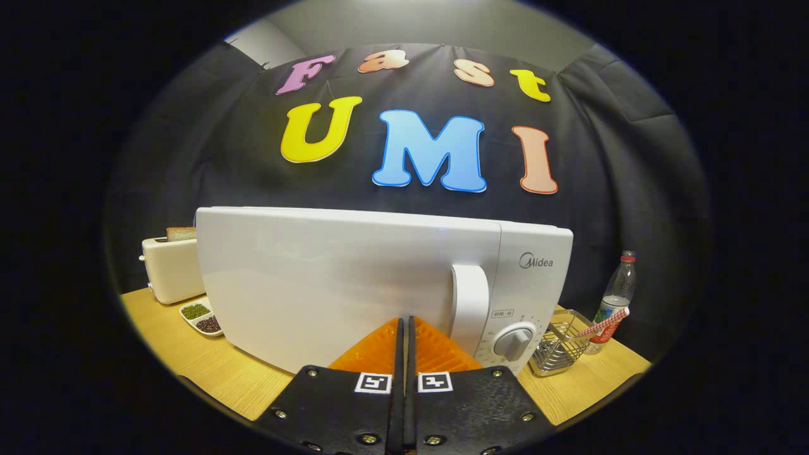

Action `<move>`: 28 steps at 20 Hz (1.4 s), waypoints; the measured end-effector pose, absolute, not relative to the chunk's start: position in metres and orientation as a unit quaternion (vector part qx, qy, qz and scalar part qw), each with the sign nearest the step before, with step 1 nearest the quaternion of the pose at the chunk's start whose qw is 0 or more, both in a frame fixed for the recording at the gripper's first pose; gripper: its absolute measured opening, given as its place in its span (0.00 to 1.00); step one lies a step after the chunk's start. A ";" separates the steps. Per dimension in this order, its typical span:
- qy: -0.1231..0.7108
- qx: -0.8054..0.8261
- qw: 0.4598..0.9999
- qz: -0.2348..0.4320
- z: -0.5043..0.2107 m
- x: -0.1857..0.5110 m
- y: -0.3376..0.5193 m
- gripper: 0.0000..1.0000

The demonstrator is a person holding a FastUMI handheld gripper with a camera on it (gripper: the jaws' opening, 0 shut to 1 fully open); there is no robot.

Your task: Open the microwave, put the food inside, and close the microwave door.

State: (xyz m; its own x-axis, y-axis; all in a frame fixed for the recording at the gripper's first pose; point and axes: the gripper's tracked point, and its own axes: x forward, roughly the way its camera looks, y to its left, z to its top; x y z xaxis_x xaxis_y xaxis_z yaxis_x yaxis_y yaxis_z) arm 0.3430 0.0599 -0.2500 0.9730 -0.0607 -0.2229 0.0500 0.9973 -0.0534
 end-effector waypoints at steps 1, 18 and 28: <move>0.111 -0.031 0.993 -0.031 -0.249 0.342 0.060 0.02; 0.038 0.047 0.991 0.118 -0.102 0.117 0.101 0.02; -0.016 0.062 0.989 0.130 -0.019 -0.004 0.058 0.02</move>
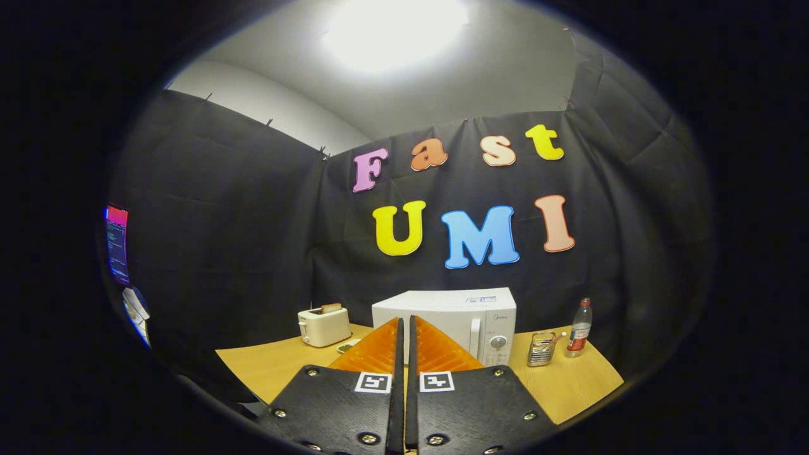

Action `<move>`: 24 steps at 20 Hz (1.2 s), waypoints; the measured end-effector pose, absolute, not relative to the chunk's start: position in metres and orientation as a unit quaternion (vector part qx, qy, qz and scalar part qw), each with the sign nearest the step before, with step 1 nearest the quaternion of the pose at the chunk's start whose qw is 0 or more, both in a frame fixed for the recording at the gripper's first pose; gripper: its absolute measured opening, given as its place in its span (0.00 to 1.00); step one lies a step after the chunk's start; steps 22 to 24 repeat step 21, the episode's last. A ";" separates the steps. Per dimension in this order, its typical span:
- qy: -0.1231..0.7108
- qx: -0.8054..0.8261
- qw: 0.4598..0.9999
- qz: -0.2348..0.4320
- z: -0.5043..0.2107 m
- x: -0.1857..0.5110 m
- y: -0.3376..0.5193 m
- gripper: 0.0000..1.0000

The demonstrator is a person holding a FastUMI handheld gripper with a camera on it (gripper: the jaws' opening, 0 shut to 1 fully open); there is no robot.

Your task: Open the microwave, put the food inside, and close the microwave door.

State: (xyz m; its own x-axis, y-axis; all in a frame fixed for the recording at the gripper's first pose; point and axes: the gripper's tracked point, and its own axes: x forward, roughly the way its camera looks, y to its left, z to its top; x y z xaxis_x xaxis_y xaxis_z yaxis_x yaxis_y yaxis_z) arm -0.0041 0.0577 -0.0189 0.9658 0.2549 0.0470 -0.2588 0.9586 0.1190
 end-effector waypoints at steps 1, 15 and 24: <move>-0.016 0.051 0.992 0.115 -0.022 -0.005 0.048 0.02; 0.006 0.026 0.999 0.024 -0.045 0.017 0.020 0.96; -0.001 0.025 0.999 0.029 -0.041 0.015 0.022 0.96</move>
